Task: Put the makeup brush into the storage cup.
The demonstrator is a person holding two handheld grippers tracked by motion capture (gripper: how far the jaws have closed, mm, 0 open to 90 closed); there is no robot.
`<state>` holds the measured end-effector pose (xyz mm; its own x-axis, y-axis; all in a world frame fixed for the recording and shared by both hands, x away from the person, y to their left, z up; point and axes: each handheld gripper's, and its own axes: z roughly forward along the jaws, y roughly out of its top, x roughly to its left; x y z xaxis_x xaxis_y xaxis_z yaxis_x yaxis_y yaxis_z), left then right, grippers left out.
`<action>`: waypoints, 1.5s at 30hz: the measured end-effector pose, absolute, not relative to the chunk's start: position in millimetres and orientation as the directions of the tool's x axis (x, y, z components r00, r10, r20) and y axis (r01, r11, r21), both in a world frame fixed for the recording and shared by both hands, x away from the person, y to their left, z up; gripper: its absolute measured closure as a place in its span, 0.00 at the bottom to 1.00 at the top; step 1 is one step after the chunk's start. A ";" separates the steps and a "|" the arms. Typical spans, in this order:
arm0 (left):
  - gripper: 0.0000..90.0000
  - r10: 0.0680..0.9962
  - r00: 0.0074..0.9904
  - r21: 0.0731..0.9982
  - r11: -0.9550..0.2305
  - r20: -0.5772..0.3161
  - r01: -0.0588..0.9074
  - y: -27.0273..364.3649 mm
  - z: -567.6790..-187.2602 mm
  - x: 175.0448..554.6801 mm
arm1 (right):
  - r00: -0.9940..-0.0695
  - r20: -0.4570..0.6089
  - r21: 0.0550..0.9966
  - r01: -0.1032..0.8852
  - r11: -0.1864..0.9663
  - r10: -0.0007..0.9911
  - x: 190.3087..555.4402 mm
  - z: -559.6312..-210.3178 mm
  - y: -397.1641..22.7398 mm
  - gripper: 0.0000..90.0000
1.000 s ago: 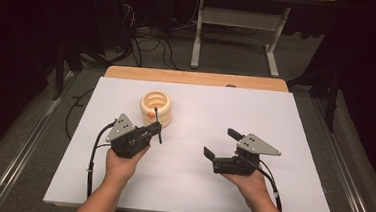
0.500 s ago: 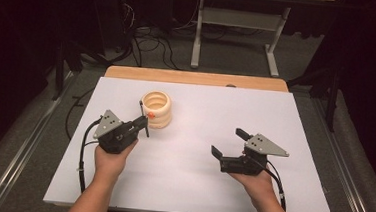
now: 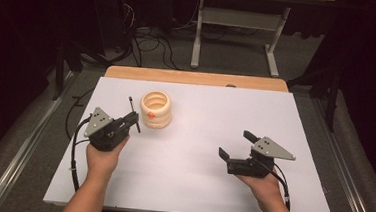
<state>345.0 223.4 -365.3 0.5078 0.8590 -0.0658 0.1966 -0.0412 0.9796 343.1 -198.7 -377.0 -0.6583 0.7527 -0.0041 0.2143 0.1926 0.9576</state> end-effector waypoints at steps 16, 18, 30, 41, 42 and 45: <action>0.93 0.855 0.516 0.982 -0.043 -0.061 0.186 217.3 -362.2 347.8 | -0.642 -0.025 0.951 0.222 0.217 0.766 338.3 -390.2 -214.4 0.01; 0.93 0.854 0.517 0.982 -0.043 -0.061 0.186 216.5 -361.8 348.5 | -0.641 -0.026 0.950 0.224 0.219 0.767 339.1 -391.1 -215.1 0.01; 0.93 0.851 0.516 0.978 -0.008 -0.103 0.210 212.4 -351.4 363.5 | -0.637 -0.029 0.952 0.217 0.215 0.771 339.9 -390.7 -217.6 0.01; 0.93 0.849 0.518 0.980 -0.001 -0.106 0.201 209.2 -333.9 377.9 | -0.642 -0.014 0.955 0.219 0.201 0.767 339.2 -390.9 -216.2 0.01; 0.93 0.850 0.516 0.980 0.001 -0.106 0.200 209.7 -332.3 379.5 | -0.642 -0.014 0.955 0.219 0.201 0.767 339.2 -390.9 -216.2 0.01; 0.93 0.850 0.514 0.980 0.008 -0.111 0.198 210.3 -328.1 384.0 | -0.640 -0.010 0.955 0.222 0.197 0.769 339.0 -390.7 -216.4 0.01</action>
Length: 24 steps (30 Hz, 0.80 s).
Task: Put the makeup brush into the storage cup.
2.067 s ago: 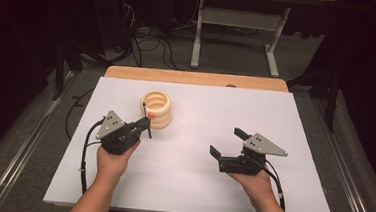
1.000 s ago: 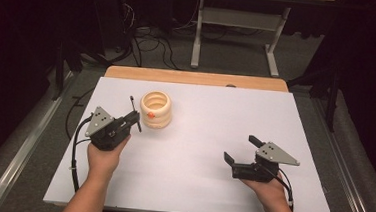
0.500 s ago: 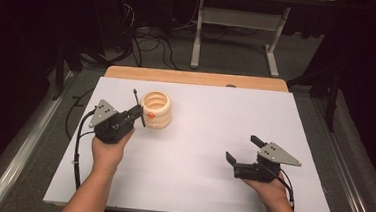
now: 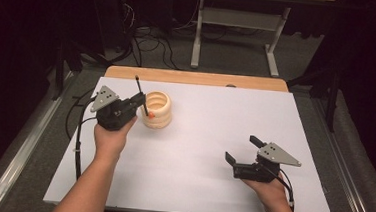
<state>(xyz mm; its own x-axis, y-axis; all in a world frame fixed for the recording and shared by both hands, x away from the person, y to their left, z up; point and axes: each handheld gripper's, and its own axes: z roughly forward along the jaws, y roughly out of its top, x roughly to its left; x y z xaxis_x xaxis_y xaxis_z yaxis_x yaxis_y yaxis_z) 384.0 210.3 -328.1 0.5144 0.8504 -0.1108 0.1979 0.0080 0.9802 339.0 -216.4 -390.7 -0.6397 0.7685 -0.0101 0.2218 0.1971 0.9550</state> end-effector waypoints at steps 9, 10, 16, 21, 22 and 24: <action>0.93 0.850 0.520 0.982 -0.009 -0.090 0.186 204.0 -319.0 394.7 | -0.639 -0.009 0.954 0.224 0.198 0.769 338.5 -390.3 -216.8 0.01; 0.93 0.848 0.521 0.983 -0.006 -0.092 0.185 204.0 -318.6 396.1 | -0.639 -0.010 0.954 0.224 0.198 0.769 338.4 -390.3 -216.7 0.01; 0.93 0.854 0.510 0.982 -0.002 -0.098 0.190 205.0 -316.5 404.8 | -0.641 -0.008 0.954 0.224 0.197 0.767 338.2 -390.2 -216.8 0.01; 0.93 0.858 0.508 0.983 -0.015 -0.081 0.182 204.2 -314.4 408.8 | -0.639 -0.010 0.954 0.225 0.200 0.769 337.7 -390.4 -216.2 0.01; 0.93 0.861 0.503 0.983 -0.015 -0.080 0.182 204.0 -313.9 410.6 | -0.639 -0.016 0.954 0.221 0.203 0.769 337.9 -390.5 -216.2 0.01; 0.93 0.861 0.501 0.983 -0.014 -0.080 0.182 203.6 -313.8 411.6 | -0.639 -0.014 0.954 0.221 0.201 0.769 337.8 -390.4 -216.3 0.01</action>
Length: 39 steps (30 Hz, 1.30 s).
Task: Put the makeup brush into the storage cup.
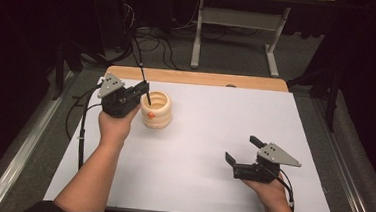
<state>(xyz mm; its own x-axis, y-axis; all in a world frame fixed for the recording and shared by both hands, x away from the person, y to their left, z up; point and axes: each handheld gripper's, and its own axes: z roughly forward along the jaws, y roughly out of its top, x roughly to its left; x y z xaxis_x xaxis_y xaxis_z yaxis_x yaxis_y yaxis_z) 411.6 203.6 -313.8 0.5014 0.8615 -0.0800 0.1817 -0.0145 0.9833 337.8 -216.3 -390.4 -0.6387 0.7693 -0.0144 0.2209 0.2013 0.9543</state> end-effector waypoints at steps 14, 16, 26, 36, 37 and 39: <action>0.93 0.866 0.494 0.982 -0.025 -0.072 0.187 195.0 -313.9 425.3 | -0.635 -0.018 0.956 0.217 0.200 0.772 337.7 -390.2 -216.3 0.01; 0.93 0.866 0.494 0.982 -0.026 -0.071 0.187 194.2 -313.6 427.5 | -0.636 -0.016 0.955 0.218 0.200 0.772 337.7 -390.2 -216.3 0.01; 0.93 0.875 0.476 0.972 -0.033 -0.085 0.233 193.5 -324.5 442.0 | -0.638 -0.022 0.955 0.214 0.204 0.770 338.0 -390.6 -216.4 0.01; 0.93 0.876 0.475 0.966 -0.046 -0.084 0.256 189.7 -332.0 445.6 | -0.638 -0.014 0.954 0.222 0.201 0.770 337.6 -391.2 -216.3 0.02; 0.93 0.876 0.475 0.965 -0.047 -0.085 0.259 189.5 -332.9 445.7 | -0.639 -0.017 0.954 0.219 0.203 0.769 337.8 -391.3 -216.3 0.02; 0.93 0.876 0.474 0.964 -0.048 -0.086 0.263 189.6 -335.0 445.9 | -0.639 -0.020 0.953 0.220 0.207 0.769 337.6 -391.4 -216.0 0.02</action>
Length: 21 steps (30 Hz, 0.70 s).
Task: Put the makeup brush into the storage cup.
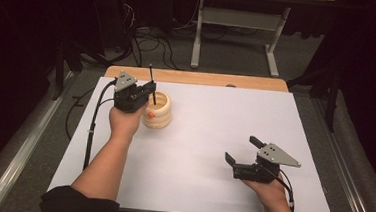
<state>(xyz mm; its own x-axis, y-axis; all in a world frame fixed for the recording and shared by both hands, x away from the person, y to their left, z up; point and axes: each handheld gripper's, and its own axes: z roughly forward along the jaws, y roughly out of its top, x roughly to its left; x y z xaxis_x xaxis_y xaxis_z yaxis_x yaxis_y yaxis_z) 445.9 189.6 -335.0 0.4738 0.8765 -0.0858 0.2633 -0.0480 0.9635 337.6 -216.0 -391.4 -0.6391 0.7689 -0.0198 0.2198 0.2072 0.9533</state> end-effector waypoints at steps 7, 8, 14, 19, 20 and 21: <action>0.93 0.880 0.466 0.959 -0.045 -0.095 0.280 193.1 -341.8 446.3 | -0.639 -0.020 0.953 0.220 0.208 0.769 337.6 -391.6 -215.9 0.02; 0.93 0.880 0.465 0.958 -0.044 -0.097 0.283 193.5 -342.6 446.1 | -0.638 -0.022 0.953 0.219 0.209 0.770 337.6 -391.6 -215.8 0.02; 0.93 0.878 0.469 0.954 -0.054 -0.095 0.294 192.7 -347.2 446.3 | -0.635 -0.017 0.953 0.223 0.205 0.772 337.4 -391.8 -215.3 0.02; 0.93 0.877 0.468 0.952 -0.046 -0.107 0.304 192.5 -354.0 445.7 | -0.639 -0.022 0.953 0.220 0.210 0.769 337.4 -392.0 -215.0 0.02; 0.93 0.876 0.469 0.948 -0.044 -0.115 0.315 193.1 -357.5 446.3 | -0.638 -0.022 0.952 0.221 0.210 0.770 337.4 -392.0 -215.1 0.02; 0.93 0.876 0.469 0.948 -0.044 -0.115 0.315 193.1 -357.5 446.3 | -0.638 -0.023 0.952 0.220 0.211 0.770 337.4 -392.0 -215.1 0.02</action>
<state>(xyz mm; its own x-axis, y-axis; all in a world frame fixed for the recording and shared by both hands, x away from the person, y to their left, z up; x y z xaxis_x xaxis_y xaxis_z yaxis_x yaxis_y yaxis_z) 446.3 193.1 -357.5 0.4687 0.8758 -0.1150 0.3148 -0.0440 0.9481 337.4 -215.1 -392.0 -0.6380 0.7697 -0.0229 0.2202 0.2109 0.9524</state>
